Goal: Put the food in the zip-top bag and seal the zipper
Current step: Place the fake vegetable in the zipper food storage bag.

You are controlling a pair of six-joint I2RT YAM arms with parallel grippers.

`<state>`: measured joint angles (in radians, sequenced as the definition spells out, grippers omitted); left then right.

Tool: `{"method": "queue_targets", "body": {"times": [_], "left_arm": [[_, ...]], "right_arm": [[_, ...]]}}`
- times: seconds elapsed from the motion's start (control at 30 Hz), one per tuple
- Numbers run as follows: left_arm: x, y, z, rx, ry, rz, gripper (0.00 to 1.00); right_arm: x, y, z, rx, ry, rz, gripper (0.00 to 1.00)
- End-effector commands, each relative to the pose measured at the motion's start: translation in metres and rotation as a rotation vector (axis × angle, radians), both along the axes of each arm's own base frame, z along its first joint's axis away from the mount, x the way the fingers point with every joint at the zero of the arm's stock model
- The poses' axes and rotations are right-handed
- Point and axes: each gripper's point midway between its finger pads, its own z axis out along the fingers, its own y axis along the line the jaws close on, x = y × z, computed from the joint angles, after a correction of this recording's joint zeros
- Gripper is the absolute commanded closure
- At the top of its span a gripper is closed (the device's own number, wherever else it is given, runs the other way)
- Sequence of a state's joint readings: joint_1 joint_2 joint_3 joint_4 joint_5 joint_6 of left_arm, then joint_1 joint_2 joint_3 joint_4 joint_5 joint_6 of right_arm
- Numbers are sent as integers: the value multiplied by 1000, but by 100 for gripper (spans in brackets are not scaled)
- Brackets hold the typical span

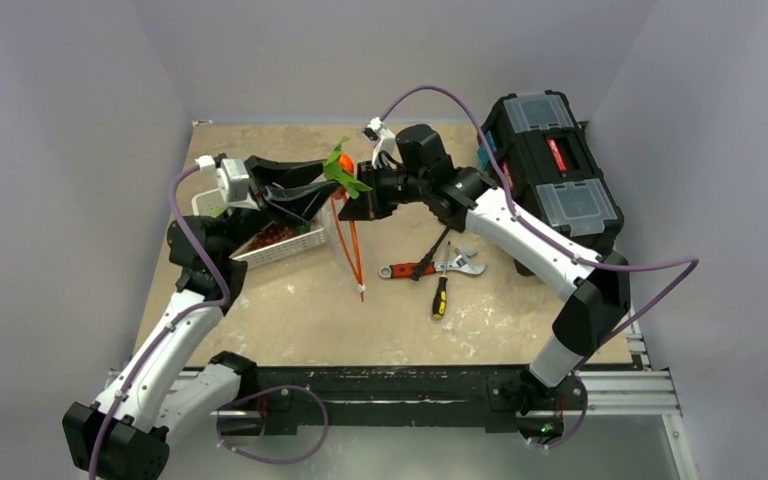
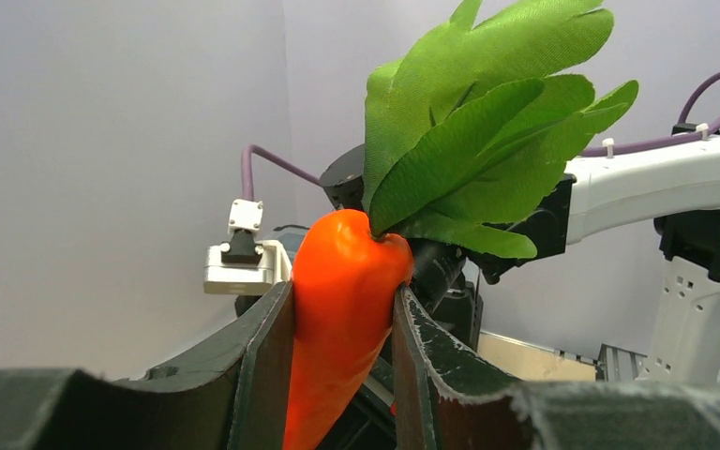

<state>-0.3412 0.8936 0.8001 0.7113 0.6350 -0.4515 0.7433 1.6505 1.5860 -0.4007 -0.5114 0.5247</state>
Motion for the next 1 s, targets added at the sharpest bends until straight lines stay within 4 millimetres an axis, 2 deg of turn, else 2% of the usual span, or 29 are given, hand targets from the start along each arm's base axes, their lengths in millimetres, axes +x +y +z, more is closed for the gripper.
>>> {"method": "queue_targets", "body": {"times": [0.0, 0.17, 0.43, 0.63, 0.77, 0.9, 0.97], "left_arm": [[4, 4, 2, 12, -43, 50, 100], [16, 10, -12, 56, -67, 145, 100], [30, 16, -26, 69, -61, 218, 100], [38, 22, -34, 45, -30, 265, 100], [45, 30, -39, 17, 32, 311, 100], [43, 32, -44, -36, 71, 306, 96], [43, 32, -47, -50, 110, 294, 85]], "right_arm": [[-4, 3, 28, 41, -48, 4, 100], [-7, 3, 37, 44, -48, 13, 100], [-21, 3, 63, 92, -18, 56, 100], [-34, 7, 63, 104, 46, 139, 100], [-33, 5, 61, 71, 61, 141, 100], [-33, 6, 61, 69, 82, 141, 100], [-34, 8, 60, 74, 99, 148, 100]]}}
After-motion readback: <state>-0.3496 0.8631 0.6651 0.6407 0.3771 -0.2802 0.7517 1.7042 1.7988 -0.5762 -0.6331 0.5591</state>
